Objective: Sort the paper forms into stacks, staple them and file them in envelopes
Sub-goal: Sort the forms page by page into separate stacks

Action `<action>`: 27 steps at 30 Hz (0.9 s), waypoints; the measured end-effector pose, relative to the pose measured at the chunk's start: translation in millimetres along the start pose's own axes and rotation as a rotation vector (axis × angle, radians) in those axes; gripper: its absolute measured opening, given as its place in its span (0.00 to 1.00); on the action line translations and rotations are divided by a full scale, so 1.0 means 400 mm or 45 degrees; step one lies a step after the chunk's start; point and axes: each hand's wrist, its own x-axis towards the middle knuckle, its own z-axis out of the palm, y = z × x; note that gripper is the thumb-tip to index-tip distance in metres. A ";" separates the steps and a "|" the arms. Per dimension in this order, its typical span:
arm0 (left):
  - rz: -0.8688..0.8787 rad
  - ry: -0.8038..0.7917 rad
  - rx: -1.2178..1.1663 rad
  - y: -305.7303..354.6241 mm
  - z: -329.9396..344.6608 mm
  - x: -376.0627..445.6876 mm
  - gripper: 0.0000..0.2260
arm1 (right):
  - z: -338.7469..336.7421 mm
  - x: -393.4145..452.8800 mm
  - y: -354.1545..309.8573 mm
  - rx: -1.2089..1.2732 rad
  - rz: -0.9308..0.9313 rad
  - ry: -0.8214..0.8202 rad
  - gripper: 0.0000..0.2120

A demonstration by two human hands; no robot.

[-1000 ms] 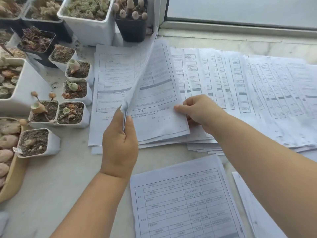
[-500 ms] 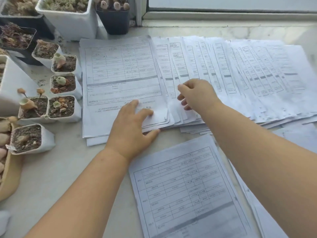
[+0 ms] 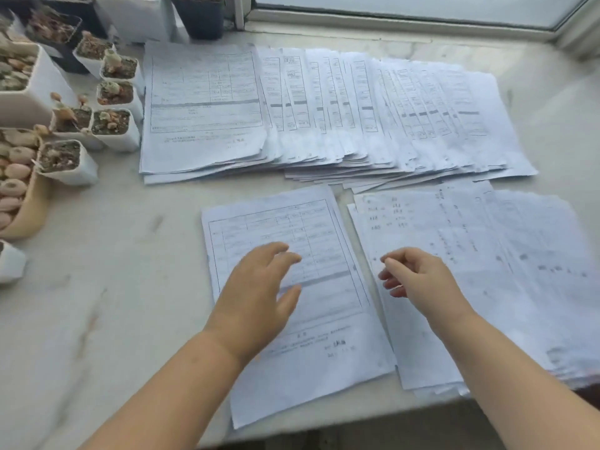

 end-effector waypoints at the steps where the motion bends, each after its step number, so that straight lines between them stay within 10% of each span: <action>1: 0.001 -0.018 -0.029 0.037 0.037 -0.053 0.17 | -0.013 -0.018 0.026 0.011 0.015 -0.020 0.06; 27: -0.178 0.124 -0.180 0.151 0.252 -0.240 0.11 | -0.053 -0.099 0.193 0.133 0.088 -0.628 0.09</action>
